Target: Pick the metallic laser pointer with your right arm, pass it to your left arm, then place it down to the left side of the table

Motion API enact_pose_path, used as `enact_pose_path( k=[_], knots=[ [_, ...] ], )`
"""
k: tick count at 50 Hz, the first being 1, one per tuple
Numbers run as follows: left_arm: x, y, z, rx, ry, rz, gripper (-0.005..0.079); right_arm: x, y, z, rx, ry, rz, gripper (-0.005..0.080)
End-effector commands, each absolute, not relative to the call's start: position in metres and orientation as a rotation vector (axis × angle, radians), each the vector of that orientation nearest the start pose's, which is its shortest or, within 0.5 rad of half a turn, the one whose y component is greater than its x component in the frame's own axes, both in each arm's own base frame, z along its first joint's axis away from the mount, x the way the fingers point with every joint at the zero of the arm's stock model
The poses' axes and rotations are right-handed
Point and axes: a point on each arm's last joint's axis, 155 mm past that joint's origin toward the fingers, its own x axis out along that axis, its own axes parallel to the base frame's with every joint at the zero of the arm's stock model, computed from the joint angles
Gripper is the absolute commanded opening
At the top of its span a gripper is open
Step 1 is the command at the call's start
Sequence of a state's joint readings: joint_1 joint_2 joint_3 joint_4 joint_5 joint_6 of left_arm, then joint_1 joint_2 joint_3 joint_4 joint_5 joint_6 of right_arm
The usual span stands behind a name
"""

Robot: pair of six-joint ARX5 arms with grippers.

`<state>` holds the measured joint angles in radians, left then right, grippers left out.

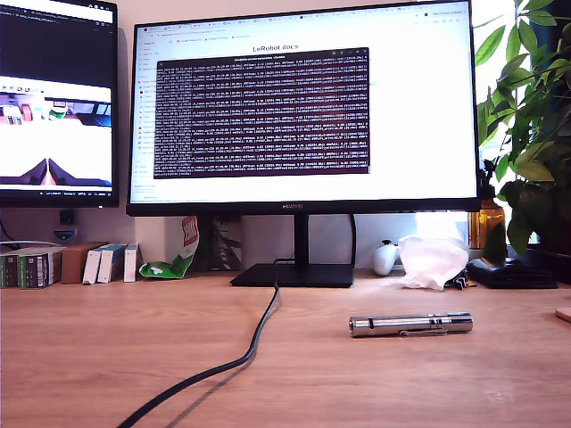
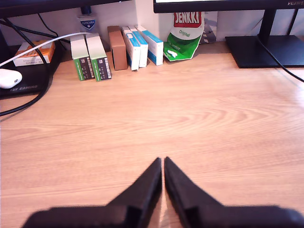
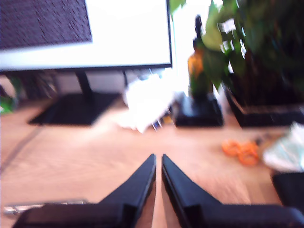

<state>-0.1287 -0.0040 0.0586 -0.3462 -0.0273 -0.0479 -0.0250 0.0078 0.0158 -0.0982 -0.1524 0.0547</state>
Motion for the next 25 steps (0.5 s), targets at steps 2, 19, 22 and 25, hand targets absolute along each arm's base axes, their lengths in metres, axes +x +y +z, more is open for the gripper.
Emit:
enact_pose_path(
  k=[2,19,22,25],
  knots=[
    [0.24,-0.028,0.107,-0.066,0.261,-0.1,-0.0021,0.25,0.023,0.144,0.065,0.091,0.134,-0.0011],
    [0.241,-0.062,0.185,-0.181,-0.03,-0.302,-0.0021,0.245,0.048,0.169,0.318,0.032,0.274,-0.0011],
    [0.237,-0.069,0.204,-0.176,-0.104,-0.349,-0.0021,0.242,0.054,0.177,0.346,0.031,0.31,-0.0011],
    [0.232,-0.074,0.219,-0.17,-0.164,-0.385,-0.0021,0.239,0.058,0.187,0.331,0.013,0.333,-0.0011]
  ],
)
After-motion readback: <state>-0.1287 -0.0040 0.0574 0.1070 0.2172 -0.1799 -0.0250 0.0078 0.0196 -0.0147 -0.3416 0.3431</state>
